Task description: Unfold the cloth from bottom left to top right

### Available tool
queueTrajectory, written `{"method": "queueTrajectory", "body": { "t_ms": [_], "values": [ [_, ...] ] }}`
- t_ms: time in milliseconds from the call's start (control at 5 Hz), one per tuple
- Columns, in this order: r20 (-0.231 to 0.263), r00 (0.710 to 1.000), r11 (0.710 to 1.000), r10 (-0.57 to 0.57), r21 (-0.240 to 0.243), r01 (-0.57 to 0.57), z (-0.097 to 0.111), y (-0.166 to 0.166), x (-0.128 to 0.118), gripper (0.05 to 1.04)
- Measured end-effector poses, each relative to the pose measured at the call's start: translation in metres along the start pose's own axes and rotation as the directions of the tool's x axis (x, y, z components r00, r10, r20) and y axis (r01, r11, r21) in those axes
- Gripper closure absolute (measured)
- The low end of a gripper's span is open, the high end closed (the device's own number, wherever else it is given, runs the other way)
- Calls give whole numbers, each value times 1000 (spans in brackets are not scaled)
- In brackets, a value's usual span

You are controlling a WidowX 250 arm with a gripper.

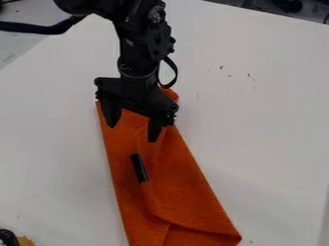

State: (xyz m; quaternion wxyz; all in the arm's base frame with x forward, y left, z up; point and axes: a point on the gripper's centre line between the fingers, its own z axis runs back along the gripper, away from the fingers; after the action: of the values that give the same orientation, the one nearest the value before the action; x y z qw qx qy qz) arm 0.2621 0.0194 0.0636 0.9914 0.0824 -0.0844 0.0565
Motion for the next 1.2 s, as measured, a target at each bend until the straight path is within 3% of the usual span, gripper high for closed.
{"method": "queueTrajectory", "body": {
  "t_ms": [400,1000,1200],
  "values": [
    [-35,999,999,29,24,-28,-8,-3,-16,84],
    [-19,991,991,135,2,-135,-12,-9,-40,87],
    [-15,988,988,157,-8,-157,-14,-10,-41,147]
  ]
}}
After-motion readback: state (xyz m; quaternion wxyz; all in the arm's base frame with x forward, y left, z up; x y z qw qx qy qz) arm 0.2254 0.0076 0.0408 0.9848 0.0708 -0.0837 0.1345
